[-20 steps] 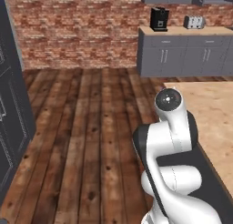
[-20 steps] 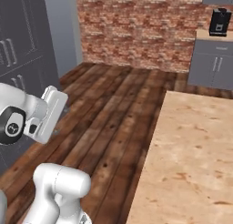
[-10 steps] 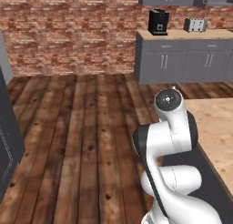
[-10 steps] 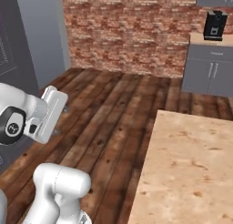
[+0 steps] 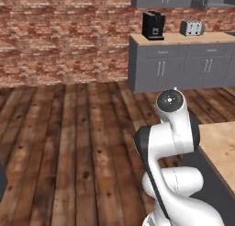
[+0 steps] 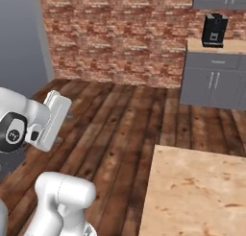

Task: Move the cup from next to the sink to the open cabinet. Then, move the bowl with the broccoli to the fridge to clear the area for faucet cleaning.

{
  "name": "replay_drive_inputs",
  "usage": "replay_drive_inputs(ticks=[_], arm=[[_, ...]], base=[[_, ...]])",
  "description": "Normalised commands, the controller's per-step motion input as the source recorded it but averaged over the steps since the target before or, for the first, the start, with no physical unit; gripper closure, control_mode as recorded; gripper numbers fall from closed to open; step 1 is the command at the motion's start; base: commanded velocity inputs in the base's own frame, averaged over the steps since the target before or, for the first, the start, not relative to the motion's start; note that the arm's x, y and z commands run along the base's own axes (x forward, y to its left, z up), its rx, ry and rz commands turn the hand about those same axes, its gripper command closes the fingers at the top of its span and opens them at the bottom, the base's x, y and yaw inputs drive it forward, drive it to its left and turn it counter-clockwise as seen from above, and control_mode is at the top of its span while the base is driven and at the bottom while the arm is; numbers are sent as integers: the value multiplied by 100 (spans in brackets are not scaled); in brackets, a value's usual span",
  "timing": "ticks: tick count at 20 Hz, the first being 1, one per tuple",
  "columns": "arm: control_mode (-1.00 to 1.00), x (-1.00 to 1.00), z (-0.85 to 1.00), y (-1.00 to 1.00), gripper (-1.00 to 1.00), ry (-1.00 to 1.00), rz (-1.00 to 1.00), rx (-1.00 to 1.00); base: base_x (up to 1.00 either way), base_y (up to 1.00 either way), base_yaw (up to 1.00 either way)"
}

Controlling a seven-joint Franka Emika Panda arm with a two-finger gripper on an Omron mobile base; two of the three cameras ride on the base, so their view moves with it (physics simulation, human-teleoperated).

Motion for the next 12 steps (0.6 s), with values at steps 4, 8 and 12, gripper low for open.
replay_drive_inputs(ticks=[4,8,12], arm=[[100,0,0,0,-100,0,0,0],[100,0,0,0,-100,0,0,0],[100,0,0,0,-100,0,0,0]], base=[[100,42,-30],[100,61,-37],[100,63,-44]])
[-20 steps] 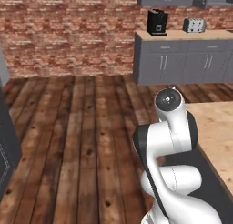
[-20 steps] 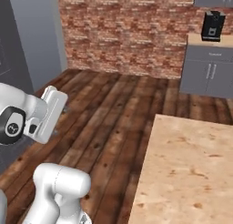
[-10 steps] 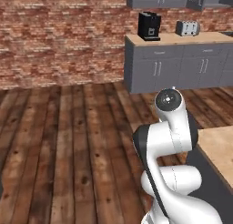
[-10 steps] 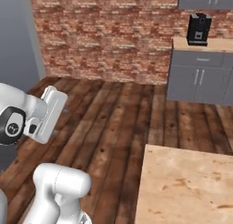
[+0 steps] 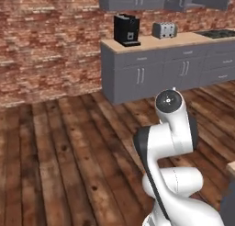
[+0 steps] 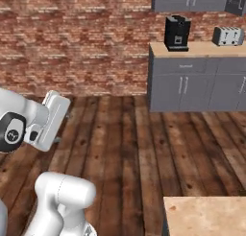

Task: Move the cup from next to the sink to the open cabinet. Then, move the bowl with the broccoli to the fridge to clear the area for faucet cleaning.

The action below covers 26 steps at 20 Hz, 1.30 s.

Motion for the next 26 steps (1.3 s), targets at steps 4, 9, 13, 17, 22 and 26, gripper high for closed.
replay_drive_inputs(ticks=[4,9,13,17,22,26], arm=[[100,0,0,0,-100,0,0,0],[100,0,0,0,-100,0,0,0],[100,0,0,0,-100,0,0,0],[100,0,0,0,-100,0,0,0],[100,0,0,0,-100,0,0,0],[100,0,0,0,-100,0,0,0]], base=[[98,46,-68],[91,42,-71],[87,39,-70],[67,16,-69],[45,6,-75],[54,7,-73]])
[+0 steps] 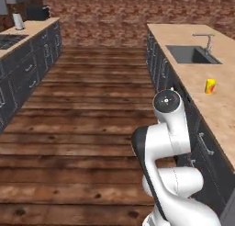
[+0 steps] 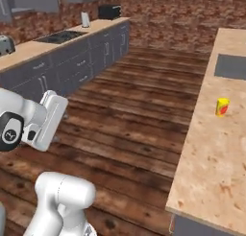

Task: Move the cup from next to the sink to the open cabinet. Then, move the bowl with the broccoli to the fridge to clear the area for faucet cleaning.

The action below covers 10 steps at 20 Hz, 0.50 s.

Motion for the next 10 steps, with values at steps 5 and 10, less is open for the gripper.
replay_drive_inputs(ticks=[5,10], arm=[[100,0,0,0,-100,0,0,0],[100,0,0,0,-100,0,0,0]], base=[[65,53,-70],[75,79,-68]])
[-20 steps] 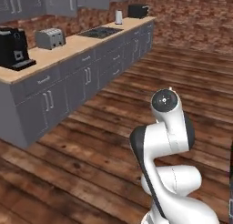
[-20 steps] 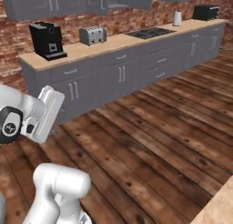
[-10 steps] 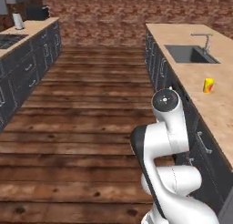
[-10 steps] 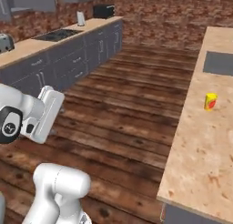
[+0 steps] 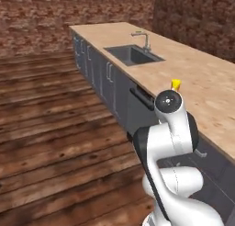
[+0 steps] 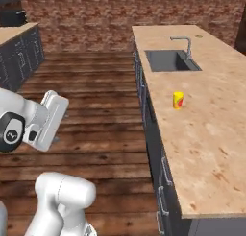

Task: Move the cup from next to the sink to the open cabinet. Then, move the bowl with the broccoli to the fridge to clear the area for faucet cleaning.

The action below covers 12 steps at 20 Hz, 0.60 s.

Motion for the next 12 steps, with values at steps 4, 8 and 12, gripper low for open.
replay_drive_inputs(ticks=[4,8,12], arm=[[100,0,0,0,-100,0,0,0],[100,0,0,0,-100,0,0,0],[100,0,0,0,-100,0,0,0]], base=[[65,76,-71],[66,71,-70],[52,79,-73]])
